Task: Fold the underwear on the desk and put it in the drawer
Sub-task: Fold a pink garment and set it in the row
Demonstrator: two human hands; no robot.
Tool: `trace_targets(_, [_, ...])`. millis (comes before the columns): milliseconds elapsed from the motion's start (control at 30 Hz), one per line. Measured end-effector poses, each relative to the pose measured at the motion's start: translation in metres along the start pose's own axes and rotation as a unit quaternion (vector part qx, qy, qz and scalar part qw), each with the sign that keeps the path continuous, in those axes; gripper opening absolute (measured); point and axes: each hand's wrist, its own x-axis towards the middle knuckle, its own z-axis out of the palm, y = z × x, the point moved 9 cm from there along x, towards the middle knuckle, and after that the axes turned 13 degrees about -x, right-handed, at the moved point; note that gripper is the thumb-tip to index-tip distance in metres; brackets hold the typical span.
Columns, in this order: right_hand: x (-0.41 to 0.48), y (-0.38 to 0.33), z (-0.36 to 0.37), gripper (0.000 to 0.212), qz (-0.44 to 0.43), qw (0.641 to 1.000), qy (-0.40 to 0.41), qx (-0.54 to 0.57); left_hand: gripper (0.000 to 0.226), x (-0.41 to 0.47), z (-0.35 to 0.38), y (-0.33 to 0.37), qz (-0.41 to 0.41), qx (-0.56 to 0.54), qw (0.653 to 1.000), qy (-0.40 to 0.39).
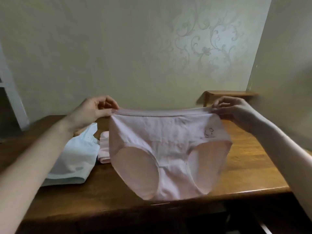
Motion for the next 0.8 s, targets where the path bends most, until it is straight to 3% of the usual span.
trace_targets(67, [0.001,0.053,0.017,0.021,0.061,0.995,-0.002,-0.084,0.022,-0.001,0.007,-0.050,-0.056,0.095,0.994,0.005])
trace_targets(133, [-0.001,0.097,0.035,0.022,0.096,0.964,-0.007,-0.246,0.013,-0.007,0.019,-0.099,-0.102,0.294,0.950,-0.024])
trace_targets(200, [-0.007,0.103,0.051,0.021,0.049,0.911,0.018,-0.409,0.019,-0.019,0.039,-0.109,-0.041,0.425,0.903,-0.054])
trace_targets(300, [-0.046,0.048,0.090,0.015,-0.162,0.903,0.051,-0.395,0.014,-0.055,0.089,-0.076,0.079,0.277,0.946,-0.150])
trace_targets(367, [-0.092,0.011,0.133,0.022,-0.291,0.876,-0.014,-0.384,0.030,-0.093,0.134,-0.069,0.078,0.247,0.925,-0.279])
trace_targets(433, [-0.139,0.002,0.178,0.035,-0.400,0.795,-0.102,-0.445,0.056,-0.127,0.159,-0.086,0.082,0.313,0.876,-0.358])
trace_targets(467, [-0.155,0.010,0.193,0.044,-0.424,0.756,-0.139,-0.479,0.067,-0.139,0.162,-0.098,0.097,0.364,0.848,-0.372])
trace_targets(533, [-0.169,0.032,0.205,0.063,-0.418,0.719,-0.177,-0.527,0.069,-0.151,0.160,-0.112,0.148,0.433,0.809,-0.370])
trace_targets(633, [-0.174,0.051,0.203,0.066,-0.428,0.685,-0.153,-0.570,0.048,-0.155,0.156,-0.106,0.202,0.406,0.823,-0.342])
trace_targets(700, [-0.178,0.047,0.199,0.049,-0.452,0.698,-0.137,-0.538,0.035,-0.153,0.157,-0.094,0.229,0.365,0.842,-0.324])
trace_targets(800, [-0.165,0.015,0.181,0.015,-0.428,0.787,-0.106,-0.432,0.021,-0.134,0.142,-0.075,0.166,0.249,0.921,-0.249])
